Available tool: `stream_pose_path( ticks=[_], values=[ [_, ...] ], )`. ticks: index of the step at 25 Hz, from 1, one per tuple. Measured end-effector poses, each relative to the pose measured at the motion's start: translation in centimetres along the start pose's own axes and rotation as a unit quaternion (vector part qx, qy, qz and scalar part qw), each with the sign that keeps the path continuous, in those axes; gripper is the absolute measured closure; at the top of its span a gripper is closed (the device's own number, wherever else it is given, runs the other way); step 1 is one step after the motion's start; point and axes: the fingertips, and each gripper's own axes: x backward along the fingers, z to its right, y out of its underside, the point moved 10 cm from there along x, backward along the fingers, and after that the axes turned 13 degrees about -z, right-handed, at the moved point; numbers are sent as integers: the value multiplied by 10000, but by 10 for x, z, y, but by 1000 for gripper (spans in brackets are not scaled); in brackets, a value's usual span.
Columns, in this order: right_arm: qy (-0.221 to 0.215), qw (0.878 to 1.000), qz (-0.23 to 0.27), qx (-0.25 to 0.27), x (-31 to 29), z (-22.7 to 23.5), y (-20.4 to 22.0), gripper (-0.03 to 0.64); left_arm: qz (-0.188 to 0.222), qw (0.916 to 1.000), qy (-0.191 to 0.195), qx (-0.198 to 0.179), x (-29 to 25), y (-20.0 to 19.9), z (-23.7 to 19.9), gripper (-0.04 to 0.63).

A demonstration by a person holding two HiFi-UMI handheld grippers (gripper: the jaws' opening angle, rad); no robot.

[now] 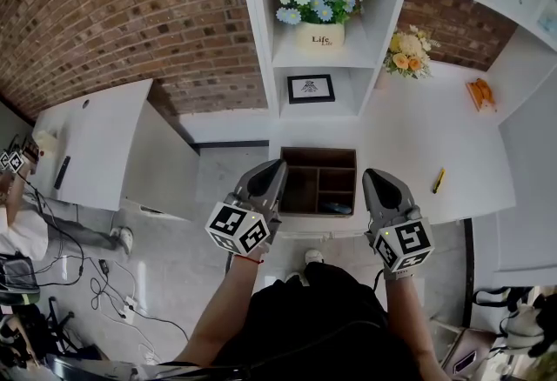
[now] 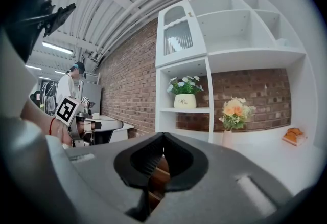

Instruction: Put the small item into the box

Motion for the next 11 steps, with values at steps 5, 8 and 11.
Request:
stream_pose_path(
  ticks=[5, 8, 11],
  values=[
    [-2, 10000, -6, 12, 2, 0, 0, 614, -13, 10000, 37, 25, -2, 1, 2, 594],
    [-10, 10000, -7, 1, 2, -1, 1, 614, -26, 10000, 49, 55, -2, 3, 2, 594],
    [-11, 10000, -7, -7, 1, -1, 3, 614, -32, 10000, 42, 70, -1, 4, 1, 594]
  ],
)
